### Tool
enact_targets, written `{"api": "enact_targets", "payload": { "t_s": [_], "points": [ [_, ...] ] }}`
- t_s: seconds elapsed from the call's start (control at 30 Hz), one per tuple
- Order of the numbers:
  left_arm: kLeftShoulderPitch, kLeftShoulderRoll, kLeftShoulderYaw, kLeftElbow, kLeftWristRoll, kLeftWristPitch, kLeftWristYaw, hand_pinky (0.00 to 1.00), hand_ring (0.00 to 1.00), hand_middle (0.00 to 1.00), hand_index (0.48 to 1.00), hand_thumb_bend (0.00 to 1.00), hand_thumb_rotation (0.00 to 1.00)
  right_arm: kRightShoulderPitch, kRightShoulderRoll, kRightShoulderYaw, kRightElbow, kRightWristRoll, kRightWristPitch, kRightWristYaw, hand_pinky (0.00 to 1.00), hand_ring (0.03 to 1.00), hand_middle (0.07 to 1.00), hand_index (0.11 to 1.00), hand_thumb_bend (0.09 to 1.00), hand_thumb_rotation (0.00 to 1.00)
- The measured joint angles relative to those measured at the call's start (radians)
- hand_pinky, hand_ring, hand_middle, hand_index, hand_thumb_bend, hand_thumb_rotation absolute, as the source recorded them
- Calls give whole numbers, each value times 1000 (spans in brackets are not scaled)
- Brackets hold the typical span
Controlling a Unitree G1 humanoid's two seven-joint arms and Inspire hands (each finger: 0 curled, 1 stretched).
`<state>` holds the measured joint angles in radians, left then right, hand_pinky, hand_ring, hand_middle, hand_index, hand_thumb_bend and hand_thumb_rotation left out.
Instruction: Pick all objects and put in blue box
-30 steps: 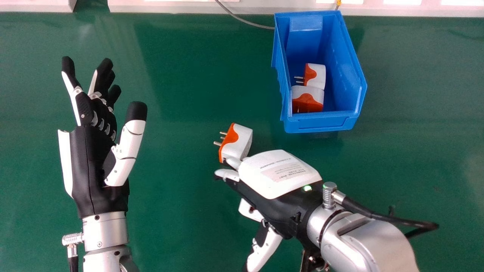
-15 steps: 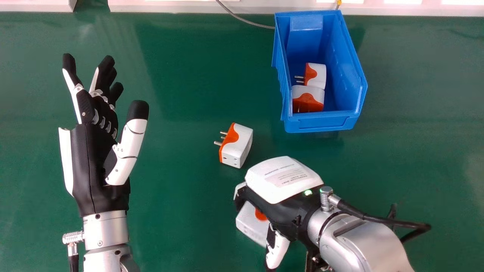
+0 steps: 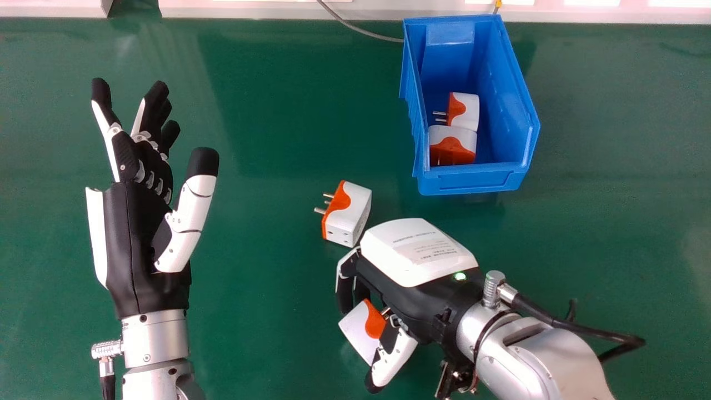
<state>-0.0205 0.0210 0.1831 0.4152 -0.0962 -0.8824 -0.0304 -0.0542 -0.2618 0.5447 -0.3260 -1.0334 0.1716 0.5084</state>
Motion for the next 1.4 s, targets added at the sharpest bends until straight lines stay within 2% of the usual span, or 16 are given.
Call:
{"api": "enact_targets", "payload": {
  "t_s": [0.17, 0.33, 0.47, 0.57, 0.77, 0.8, 0.9, 1.03, 1.17, 1.3, 1.4],
  "points": [
    [0, -3, -1, 0, -1, 0, 0, 933, 943, 928, 910, 670, 576, 4, 3, -32, 0, 74, -28, -63, 379, 426, 516, 487, 511, 0],
    [0, -3, 0, 1, 1, 0, 6, 927, 940, 924, 905, 668, 580, 23, -6, -51, -24, 104, -53, -109, 284, 428, 493, 491, 513, 0],
    [-1, -3, 0, 3, 3, 0, 11, 920, 940, 925, 906, 664, 577, 45, -13, -95, -83, 143, -89, -172, 263, 419, 484, 499, 514, 0],
    [-1, -4, -1, -1, 12, 6, 18, 917, 938, 922, 913, 668, 576, 53, -21, -168, -150, 176, -109, -210, 275, 389, 463, 520, 513, 0],
    [-4, -5, -2, 1, 7, 8, 16, 915, 942, 926, 918, 663, 561, 9, -25, -345, -186, 236, -153, -350, 282, 366, 458, 515, 513, 0],
    [-6, -6, -2, 1, 7, 8, 16, 915, 942, 926, 918, 663, 561, -24, -29, -392, -182, 245, -157, -386, 282, 366, 458, 515, 513, 0],
    [-9, -7, -2, 3, 6, 8, 16, 921, 947, 930, 922, 669, 569, -88, -49, -439, -122, 282, -190, -417, 257, 363, 460, 519, 512, 0],
    [-19, -7, 0, 9, 10, 7, 19, 921, 948, 929, 919, 662, 576, -241, -98, -504, 31, 312, -206, -464, 282, 369, 467, 528, 512, 0],
    [-32, -7, 1, 12, 9, 6, 19, 918, 946, 927, 918, 664, 578, -340, -106, -503, 178, 331, -241, -502, 271, 368, 463, 530, 511, 0],
    [-38, -7, 0, 15, 6, 4, 17, 917, 945, 927, 918, 666, 578, -473, -109, -458, 425, 321, -325, -611, 267, 367, 461, 531, 511, 0],
    [-44, -8, 1, 19, 11, 4, 22, 916, 944, 926, 916, 668, 578, -571, -106, -411, 590, 299, -351, -675, 272, 364, 455, 528, 511, 0]
  ]
}}
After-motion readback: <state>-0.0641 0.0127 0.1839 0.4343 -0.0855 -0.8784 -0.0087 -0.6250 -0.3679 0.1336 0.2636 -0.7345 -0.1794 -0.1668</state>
